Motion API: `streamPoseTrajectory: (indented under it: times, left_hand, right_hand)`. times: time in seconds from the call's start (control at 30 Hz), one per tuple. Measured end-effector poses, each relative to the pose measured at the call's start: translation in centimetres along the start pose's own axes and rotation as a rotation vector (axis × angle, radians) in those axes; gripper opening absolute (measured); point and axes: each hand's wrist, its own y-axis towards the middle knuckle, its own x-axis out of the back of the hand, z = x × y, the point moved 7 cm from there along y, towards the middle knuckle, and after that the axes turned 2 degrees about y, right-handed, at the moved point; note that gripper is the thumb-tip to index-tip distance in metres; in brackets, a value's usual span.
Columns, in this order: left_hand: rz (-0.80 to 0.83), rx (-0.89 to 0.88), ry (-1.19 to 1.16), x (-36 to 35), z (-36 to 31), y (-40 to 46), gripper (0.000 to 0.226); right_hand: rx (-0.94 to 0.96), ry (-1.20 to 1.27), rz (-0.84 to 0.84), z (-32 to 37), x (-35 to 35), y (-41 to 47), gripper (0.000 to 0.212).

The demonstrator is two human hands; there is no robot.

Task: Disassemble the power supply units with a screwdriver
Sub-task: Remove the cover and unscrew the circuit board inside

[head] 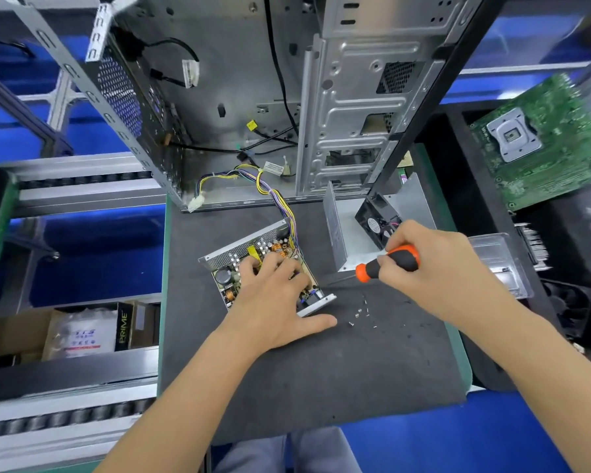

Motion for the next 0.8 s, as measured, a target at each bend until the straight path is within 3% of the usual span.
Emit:
streamPoseTrajectory:
  times: [0.53,0.8]
  left_hand:
    - [0.015,0.009,0.002,0.0,-0.2,0.1,0.088]
    - [-0.015,0.0,-0.021,-0.1,-0.2,0.0,0.086]
  right_hand:
    - [0.012,-0.177,-0.029,1.7,-0.1,1.0,0.026]
    - [0.057,-0.709,-0.133,6.7,-0.3,0.4,0.057]
